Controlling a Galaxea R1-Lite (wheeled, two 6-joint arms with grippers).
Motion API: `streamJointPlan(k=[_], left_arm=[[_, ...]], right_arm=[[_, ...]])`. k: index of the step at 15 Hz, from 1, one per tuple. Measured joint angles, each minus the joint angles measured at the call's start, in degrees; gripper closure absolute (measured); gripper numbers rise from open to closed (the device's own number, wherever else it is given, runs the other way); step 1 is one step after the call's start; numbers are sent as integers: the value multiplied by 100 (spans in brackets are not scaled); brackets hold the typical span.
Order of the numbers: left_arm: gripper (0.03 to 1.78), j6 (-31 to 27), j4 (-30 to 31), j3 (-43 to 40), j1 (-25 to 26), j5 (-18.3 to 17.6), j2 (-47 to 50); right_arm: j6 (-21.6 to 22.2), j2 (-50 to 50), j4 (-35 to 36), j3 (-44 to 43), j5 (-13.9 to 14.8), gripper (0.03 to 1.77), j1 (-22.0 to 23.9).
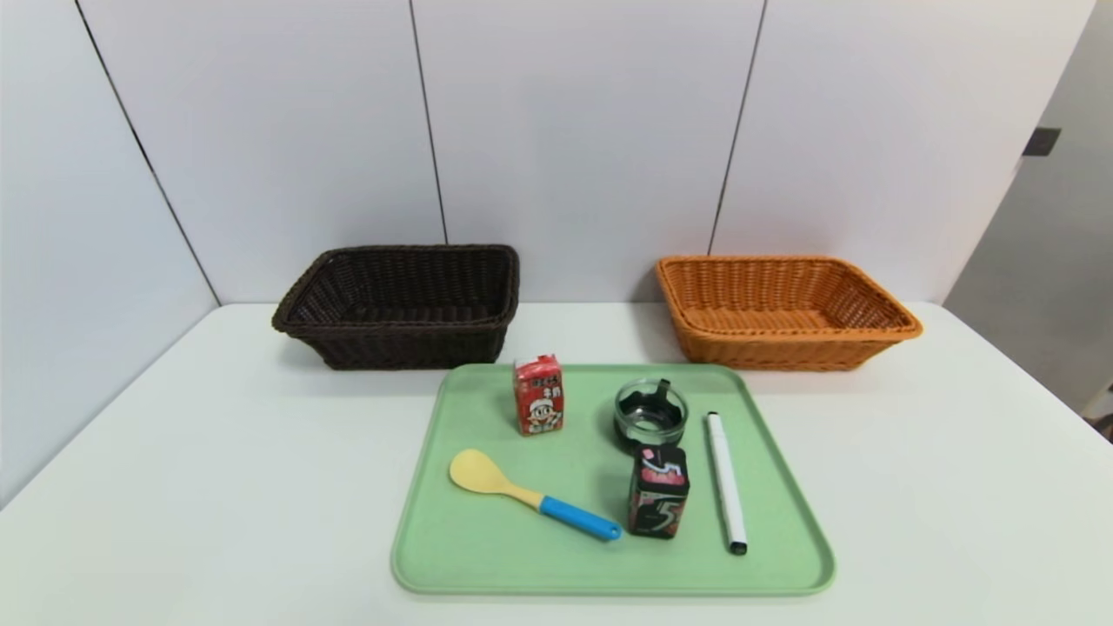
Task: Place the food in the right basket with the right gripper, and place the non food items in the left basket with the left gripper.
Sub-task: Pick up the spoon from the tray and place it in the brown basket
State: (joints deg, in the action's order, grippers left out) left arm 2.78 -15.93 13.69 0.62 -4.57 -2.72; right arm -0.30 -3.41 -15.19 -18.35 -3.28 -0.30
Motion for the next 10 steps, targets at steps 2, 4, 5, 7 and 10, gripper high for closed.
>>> streamJointPlan(k=[2,4,5,7,10], left_arm=[[12,6,-115,408,-5,-77,-505],[12,9,-129,844,-7,-105,-1175],[12,11,-134,1125,-10,-112,-1566],[12,9,-162,1829,-10,-112,-2461],[12,-20,-173,2898,-24,-127,-3853]], right_arm=[[-7,-472,-317,-538,0,9,-35],[-10,-1067,-418,-981,0,9,-60],[-10,-1381,-429,-1182,-2,9,-71],[-11,-2107,-449,-1597,-11,9,-74],[-13,-3310,-451,-2277,-24,9,-79]])
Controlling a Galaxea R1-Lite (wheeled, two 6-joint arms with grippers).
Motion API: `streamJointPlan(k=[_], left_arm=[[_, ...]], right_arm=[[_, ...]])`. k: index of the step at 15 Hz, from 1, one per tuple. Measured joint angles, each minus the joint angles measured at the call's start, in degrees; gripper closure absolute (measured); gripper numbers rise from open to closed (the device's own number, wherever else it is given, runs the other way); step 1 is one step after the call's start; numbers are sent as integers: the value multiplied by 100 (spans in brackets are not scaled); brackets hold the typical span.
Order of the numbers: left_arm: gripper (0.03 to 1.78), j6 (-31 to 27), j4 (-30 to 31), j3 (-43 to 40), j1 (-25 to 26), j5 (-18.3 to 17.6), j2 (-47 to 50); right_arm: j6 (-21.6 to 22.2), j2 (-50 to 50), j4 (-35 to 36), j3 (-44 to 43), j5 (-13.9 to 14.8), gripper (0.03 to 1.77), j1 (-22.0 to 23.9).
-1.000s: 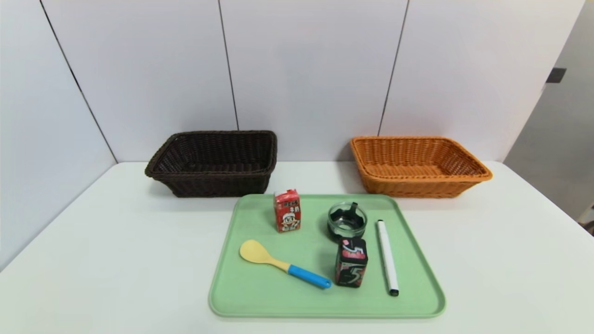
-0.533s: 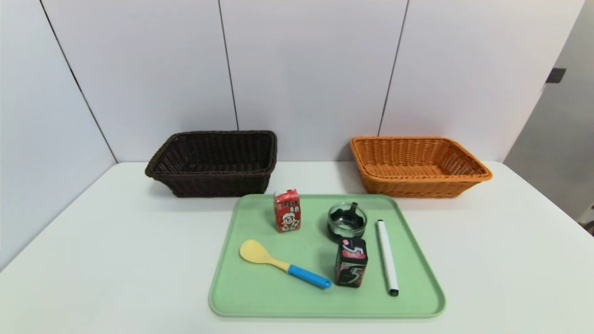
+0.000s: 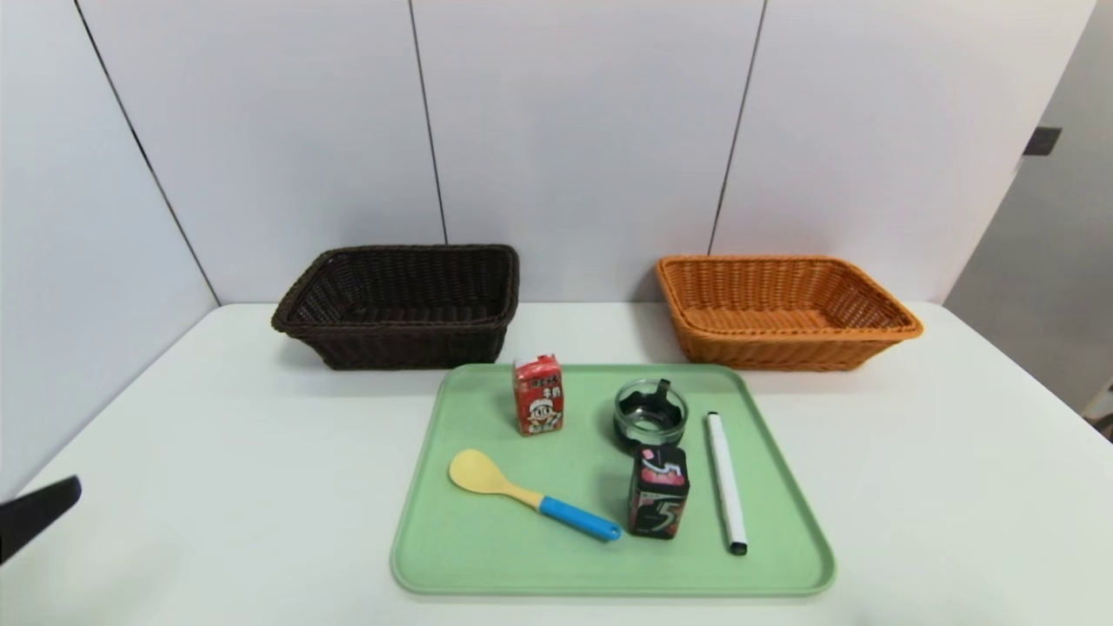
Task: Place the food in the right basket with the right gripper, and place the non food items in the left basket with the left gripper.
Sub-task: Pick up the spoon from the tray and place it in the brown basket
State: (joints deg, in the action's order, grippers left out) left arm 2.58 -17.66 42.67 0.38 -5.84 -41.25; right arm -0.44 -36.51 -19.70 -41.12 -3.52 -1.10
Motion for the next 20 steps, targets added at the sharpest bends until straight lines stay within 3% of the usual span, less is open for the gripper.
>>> streamJointPlan(k=[5,8,12,15,20], left_arm=[[12,37,212,1204,-619,-33,-2029],[12,44,669,1408,-1308,-33,-2777],[12,100,1009,1480,-2206,-24,-3377],[12,457,1092,1493,-2825,-20,-3612],[12,890,1204,1557,-3224,6,-4036]], right_arm=[[-24,-2115,13,-1428,-155,9,-24],[-41,-2950,-13,-1927,-229,9,-485],[-197,-3567,22,-2089,-245,9,-1449],[-265,-3811,66,-2120,-249,9,-2022],[-265,-4030,74,-2128,-245,9,-2219]])
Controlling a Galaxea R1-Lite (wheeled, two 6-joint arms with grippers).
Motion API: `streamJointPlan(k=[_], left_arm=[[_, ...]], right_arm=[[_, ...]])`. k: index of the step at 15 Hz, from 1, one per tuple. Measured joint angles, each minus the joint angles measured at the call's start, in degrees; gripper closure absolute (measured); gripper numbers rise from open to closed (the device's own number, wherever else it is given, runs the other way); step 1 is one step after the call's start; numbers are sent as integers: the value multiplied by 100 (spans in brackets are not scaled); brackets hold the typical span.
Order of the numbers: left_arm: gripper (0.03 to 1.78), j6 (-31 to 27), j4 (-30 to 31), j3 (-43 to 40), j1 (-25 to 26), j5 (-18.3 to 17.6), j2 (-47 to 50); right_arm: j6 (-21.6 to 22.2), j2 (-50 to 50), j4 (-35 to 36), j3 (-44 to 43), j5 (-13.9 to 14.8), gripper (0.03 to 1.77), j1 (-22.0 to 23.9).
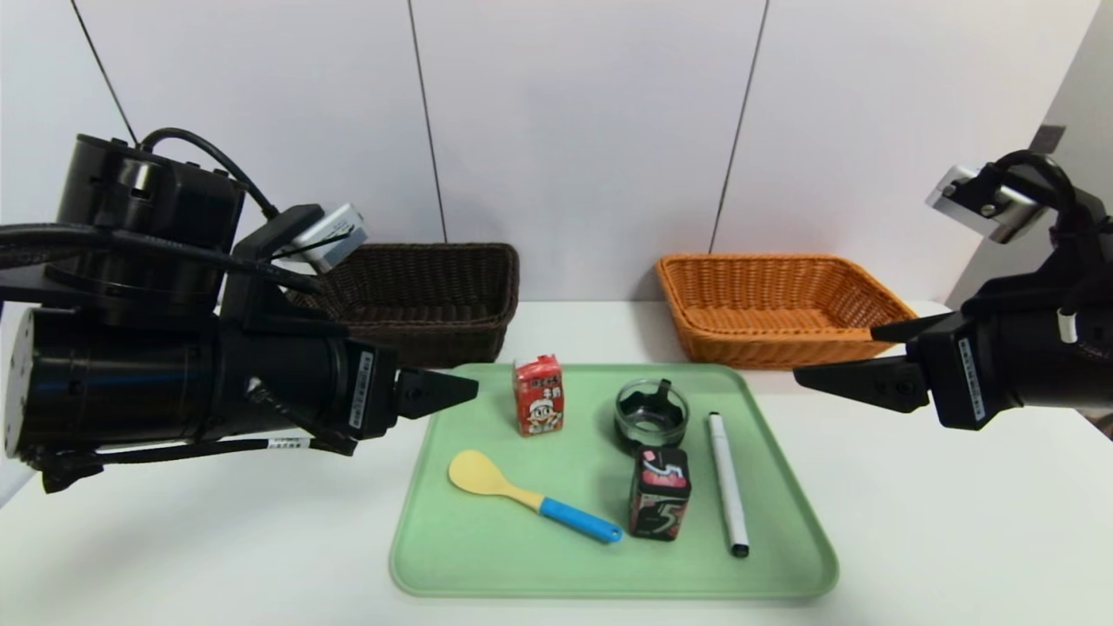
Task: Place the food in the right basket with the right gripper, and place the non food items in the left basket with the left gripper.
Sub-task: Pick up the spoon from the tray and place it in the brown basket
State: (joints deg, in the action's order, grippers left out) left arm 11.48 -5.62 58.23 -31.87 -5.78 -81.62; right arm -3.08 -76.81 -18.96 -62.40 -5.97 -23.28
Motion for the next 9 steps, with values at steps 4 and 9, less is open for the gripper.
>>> streamJointPlan(k=[4,9], left_arm=[[12,-11,74,85,-134,18,-204],[12,-13,72,127,-169,20,-293]], right_arm=[[11,-83,66,-7,11,9,-66],[15,-130,94,-38,24,9,-152]])
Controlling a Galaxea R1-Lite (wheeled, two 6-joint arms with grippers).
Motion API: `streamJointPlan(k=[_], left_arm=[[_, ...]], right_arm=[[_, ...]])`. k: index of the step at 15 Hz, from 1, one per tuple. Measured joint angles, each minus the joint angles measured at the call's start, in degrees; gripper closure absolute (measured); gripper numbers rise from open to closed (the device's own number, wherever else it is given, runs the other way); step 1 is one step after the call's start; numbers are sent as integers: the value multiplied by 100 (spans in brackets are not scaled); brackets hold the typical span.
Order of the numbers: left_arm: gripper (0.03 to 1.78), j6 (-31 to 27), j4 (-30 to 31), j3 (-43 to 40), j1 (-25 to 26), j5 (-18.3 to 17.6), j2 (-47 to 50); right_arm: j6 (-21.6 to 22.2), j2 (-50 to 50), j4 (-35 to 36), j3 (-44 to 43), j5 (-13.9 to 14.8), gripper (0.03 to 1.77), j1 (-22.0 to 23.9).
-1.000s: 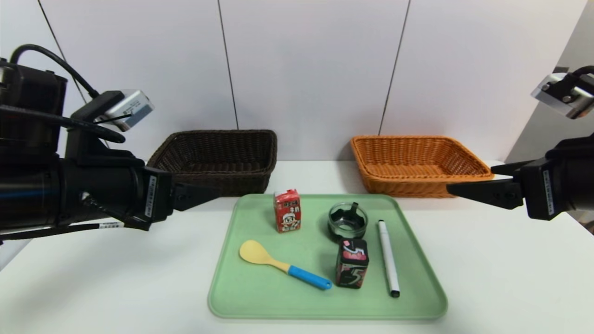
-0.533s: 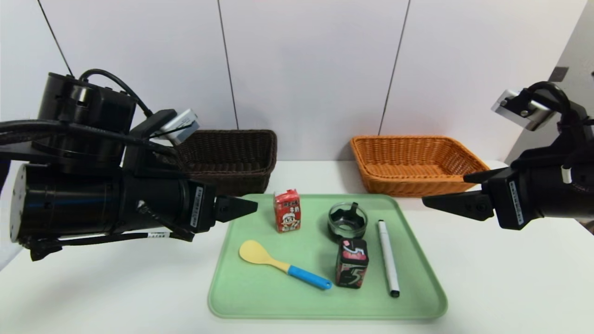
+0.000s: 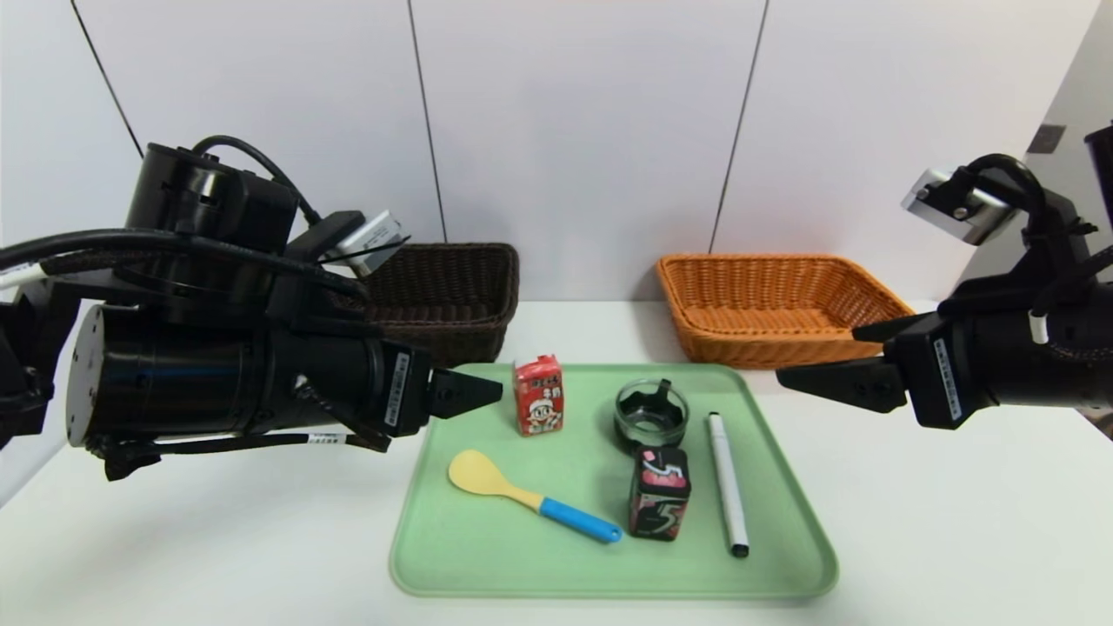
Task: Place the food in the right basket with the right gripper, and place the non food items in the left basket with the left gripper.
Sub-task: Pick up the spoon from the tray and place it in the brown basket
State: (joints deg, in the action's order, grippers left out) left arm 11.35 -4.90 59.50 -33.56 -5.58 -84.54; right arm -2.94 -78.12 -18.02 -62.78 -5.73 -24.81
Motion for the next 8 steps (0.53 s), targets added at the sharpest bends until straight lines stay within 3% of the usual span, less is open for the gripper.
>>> streamJointPlan(k=[8], left_arm=[[12,-9,17,63,-9,-1,-7]], right_arm=[[24,-73,0,-9,9,9,-22]])
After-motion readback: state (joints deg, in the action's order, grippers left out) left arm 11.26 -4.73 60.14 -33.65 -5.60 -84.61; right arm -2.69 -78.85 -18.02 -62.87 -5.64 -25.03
